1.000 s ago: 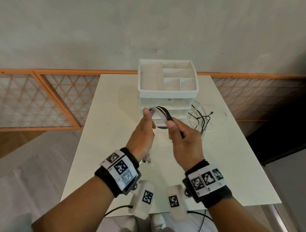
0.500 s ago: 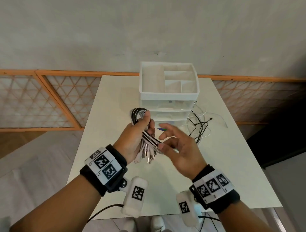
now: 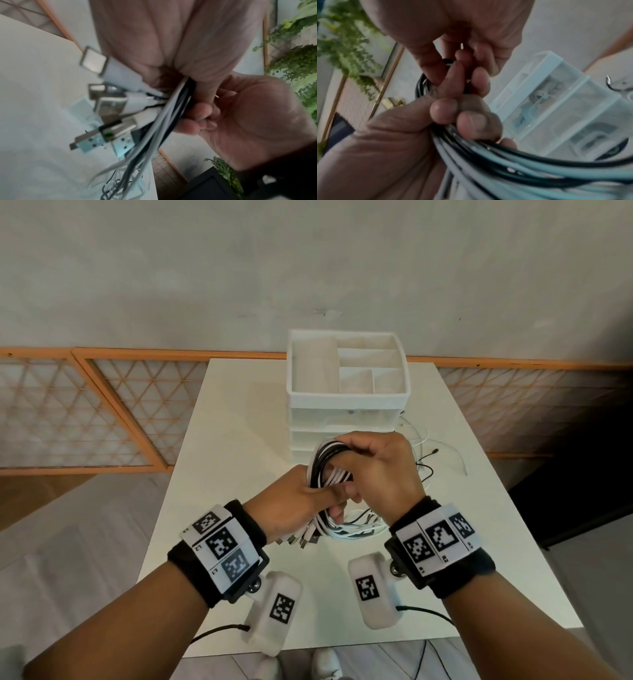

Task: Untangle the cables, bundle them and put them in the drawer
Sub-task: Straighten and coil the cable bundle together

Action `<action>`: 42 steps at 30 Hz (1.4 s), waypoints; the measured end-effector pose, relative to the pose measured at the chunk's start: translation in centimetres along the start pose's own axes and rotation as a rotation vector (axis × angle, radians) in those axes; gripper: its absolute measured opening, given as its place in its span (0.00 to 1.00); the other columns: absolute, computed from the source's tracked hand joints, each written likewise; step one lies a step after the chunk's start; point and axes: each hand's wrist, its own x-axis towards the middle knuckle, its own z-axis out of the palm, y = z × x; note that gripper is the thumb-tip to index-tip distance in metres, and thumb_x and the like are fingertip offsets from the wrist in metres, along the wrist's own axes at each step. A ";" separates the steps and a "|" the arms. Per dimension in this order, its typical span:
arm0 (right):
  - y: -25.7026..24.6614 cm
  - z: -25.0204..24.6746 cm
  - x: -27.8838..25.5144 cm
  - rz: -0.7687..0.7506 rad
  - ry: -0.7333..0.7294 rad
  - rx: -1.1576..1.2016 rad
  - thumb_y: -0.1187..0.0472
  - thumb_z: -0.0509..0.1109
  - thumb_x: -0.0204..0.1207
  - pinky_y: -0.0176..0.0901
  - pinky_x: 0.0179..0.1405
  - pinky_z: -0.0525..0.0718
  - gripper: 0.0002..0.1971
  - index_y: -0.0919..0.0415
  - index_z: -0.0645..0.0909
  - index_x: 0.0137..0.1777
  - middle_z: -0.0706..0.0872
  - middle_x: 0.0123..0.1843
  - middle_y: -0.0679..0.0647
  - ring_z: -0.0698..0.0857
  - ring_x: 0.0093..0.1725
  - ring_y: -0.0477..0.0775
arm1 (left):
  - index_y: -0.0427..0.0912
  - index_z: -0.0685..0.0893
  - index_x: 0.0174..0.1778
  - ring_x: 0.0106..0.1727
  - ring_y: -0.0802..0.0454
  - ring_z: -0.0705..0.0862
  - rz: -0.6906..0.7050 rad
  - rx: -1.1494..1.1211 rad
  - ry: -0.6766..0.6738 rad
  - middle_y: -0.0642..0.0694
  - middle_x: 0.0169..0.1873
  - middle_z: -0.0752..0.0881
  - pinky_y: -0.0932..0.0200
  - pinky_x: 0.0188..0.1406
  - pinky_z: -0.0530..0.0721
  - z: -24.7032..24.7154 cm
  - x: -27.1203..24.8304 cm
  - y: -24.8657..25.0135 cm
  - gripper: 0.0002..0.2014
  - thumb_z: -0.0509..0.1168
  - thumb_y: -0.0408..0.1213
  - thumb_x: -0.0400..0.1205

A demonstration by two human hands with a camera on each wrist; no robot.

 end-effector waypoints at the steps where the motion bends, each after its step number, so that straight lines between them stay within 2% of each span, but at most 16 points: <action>1: 0.1 0.1 0.1 0.011 0.029 0.008 0.72 0.70 0.70 0.42 0.18 0.75 0.08 0.65 0.89 0.35 0.85 0.27 0.68 0.82 0.19 0.65 | 0.55 0.87 0.24 0.31 0.51 0.83 0.013 0.004 0.007 0.44 0.26 0.81 0.57 0.36 0.82 0.1 0.0 0.0 0.22 0.65 0.38 0.85; 6: 0.3 0.4 0.2 0.093 0.059 0.091 0.70 0.69 0.68 0.63 0.21 0.83 0.07 0.72 0.87 0.34 0.85 0.32 0.77 0.84 0.25 0.77 | 0.55 0.85 0.23 0.26 0.54 0.79 0.021 0.038 0.065 0.49 0.21 0.82 0.59 0.34 0.79 0.4 0.0 -0.6 0.18 0.71 0.43 0.81; 8: 0.4 0.4 0.2 0.025 0.070 -0.001 0.71 0.69 0.70 0.56 0.28 0.85 0.07 0.68 0.89 0.35 0.87 0.32 0.71 0.86 0.29 0.69 | 0.51 0.82 0.23 0.26 0.52 0.78 0.016 0.060 0.076 0.47 0.21 0.82 0.59 0.32 0.78 0.5 0.1 -1.0 0.19 0.70 0.45 0.81; 10: 0.3 0.5 0.0 -0.105 0.089 -0.179 0.71 0.71 0.70 0.44 0.36 0.84 0.11 0.59 0.93 0.42 0.90 0.36 0.56 0.85 0.32 0.46 | 0.44 0.78 0.23 0.27 0.48 0.79 -0.008 0.085 0.087 0.45 0.21 0.82 0.59 0.32 0.78 0.5 0.2 -1.2 0.21 0.70 0.49 0.80; 11: 0.3 0.5 0.0 -0.136 0.105 -0.216 0.72 0.72 0.69 0.39 0.37 0.82 0.13 0.56 0.94 0.45 0.90 0.38 0.50 0.84 0.33 0.42 | 0.43 0.78 0.23 0.27 0.47 0.79 -0.015 0.088 0.093 0.46 0.20 0.81 0.59 0.31 0.78 0.4 0.3 -1.3 0.21 0.71 0.48 0.80; 13: 0.2 0.4 0.3 -0.060 0.128 -0.082 0.73 0.73 0.67 0.44 0.38 0.85 0.13 0.57 0.94 0.43 0.91 0.40 0.50 0.87 0.36 0.45 | 0.45 0.78 0.21 0.26 0.47 0.80 -0.006 0.065 0.094 0.49 0.18 0.80 0.56 0.33 0.80 0.5 0.5 -1.3 0.22 0.72 0.49 0.79; 15: 0.3 0.2 0.6 0.079 0.169 0.115 0.71 0.72 0.64 0.53 0.39 0.87 0.09 0.61 0.93 0.39 0.92 0.39 0.57 0.89 0.38 0.61 | 0.46 0.78 0.19 0.25 0.47 0.82 0.018 0.028 0.083 0.52 0.16 0.79 0.50 0.37 0.83 0.6 0.8 -1.1 0.23 0.73 0.52 0.77; 20: 0.2 0.1 0.6 0.197 0.197 0.301 0.76 0.68 0.66 0.40 0.26 0.74 0.07 0.73 0.88 0.38 0.83 0.31 0.65 0.77 0.26 0.58 | 0.52 0.80 0.17 0.26 0.45 0.84 0.032 0.066 0.087 0.52 0.15 0.79 0.45 0.38 0.85 0.5 1.1 -0.9 0.20 0.72 0.54 0.74; 24: 0.8 -0.7 0.8 0.094 0.054 0.200 0.68 0.69 0.67 0.45 0.31 0.74 0.14 0.63 0.92 0.50 0.87 0.35 0.58 0.79 0.32 0.56 | 0.50 0.85 0.26 0.25 0.43 0.83 0.020 0.030 0.148 0.50 0.15 0.76 0.47 0.38 0.90 0.4 0.9 -0.4 0.19 0.63 0.57 0.77; 26: 1.9 -1.6 0.9 0.045 -0.119 0.114 0.62 0.70 0.67 0.42 0.47 0.81 0.26 0.54 0.85 0.68 0.91 0.51 0.48 0.86 0.47 0.51 | 0.45 0.78 0.22 0.25 0.41 0.82 0.006 -0.021 0.227 0.44 0.16 0.74 0.54 0.35 0.88 0.0 0.8 0.0 0.24 0.61 0.57 0.78; 28: 3.3 -2.2 0.3 0.071 -0.357 -0.022 0.55 0.75 0.69 0.41 0.62 0.81 0.34 0.46 0.73 0.78 0.87 0.66 0.46 0.85 0.64 0.43 | 0.44 0.76 0.21 0.23 0.46 0.80 0.007 -0.068 0.296 0.42 0.18 0.72 0.51 0.36 0.89 -0.5 0.8 0.3 0.26 0.60 0.57 0.81; 30: 4.8 -1.7 -0.9 0.116 -0.520 -0.221 0.48 0.81 0.69 0.38 0.63 0.82 0.28 0.40 0.77 0.70 0.89 0.61 0.44 0.86 0.61 0.38 | 0.39 0.74 0.25 0.22 0.48 0.78 0.014 -0.150 0.309 0.44 0.17 0.71 0.46 0.38 0.90 -1.0 0.9 0.7 0.26 0.60 0.56 0.83; 32: 6.4 -0.9 -1.5 0.102 -0.465 -0.510 0.43 0.81 0.68 0.45 0.48 0.87 0.12 0.47 0.86 0.44 0.90 0.40 0.48 0.88 0.40 0.46 | 0.36 0.74 0.30 0.20 0.49 0.75 0.022 -0.233 0.252 0.47 0.16 0.67 0.46 0.39 0.90 -1.2 0.8 1.1 0.25 0.62 0.54 0.82; 34: 7.8 -0.9 -1.2 0.101 -0.385 -0.715 0.44 0.77 0.72 0.46 0.33 0.78 0.19 0.51 0.79 0.25 0.79 0.23 0.52 0.77 0.26 0.53 | 0.36 0.74 0.31 0.18 0.49 0.71 0.005 -0.205 0.178 0.47 0.15 0.65 0.49 0.36 0.88 -1.2 0.7 1.1 0.23 0.62 0.53 0.82; 38: 8.2 -2.3 -0.3 0.164 -0.264 -0.998 0.52 0.71 0.70 0.41 0.35 0.72 0.20 0.54 0.73 0.20 0.73 0.22 0.50 0.77 0.34 0.58 | 0.37 0.75 0.30 0.17 0.51 0.67 -0.115 -0.037 0.154 0.46 0.15 0.64 0.53 0.34 0.88 -1.1 0.5 0.6 0.22 0.63 0.49 0.85; 42: 7.5 -3.2 -0.1 0.156 -0.206 -1.022 0.54 0.70 0.70 0.42 0.36 0.75 0.19 0.56 0.70 0.20 0.77 0.25 0.51 0.81 0.38 0.62 | 0.36 0.75 0.31 0.20 0.48 0.71 -0.156 -0.007 0.331 0.50 0.12 0.67 0.55 0.36 0.91 -1.7 0.6 0.1 0.22 0.63 0.49 0.85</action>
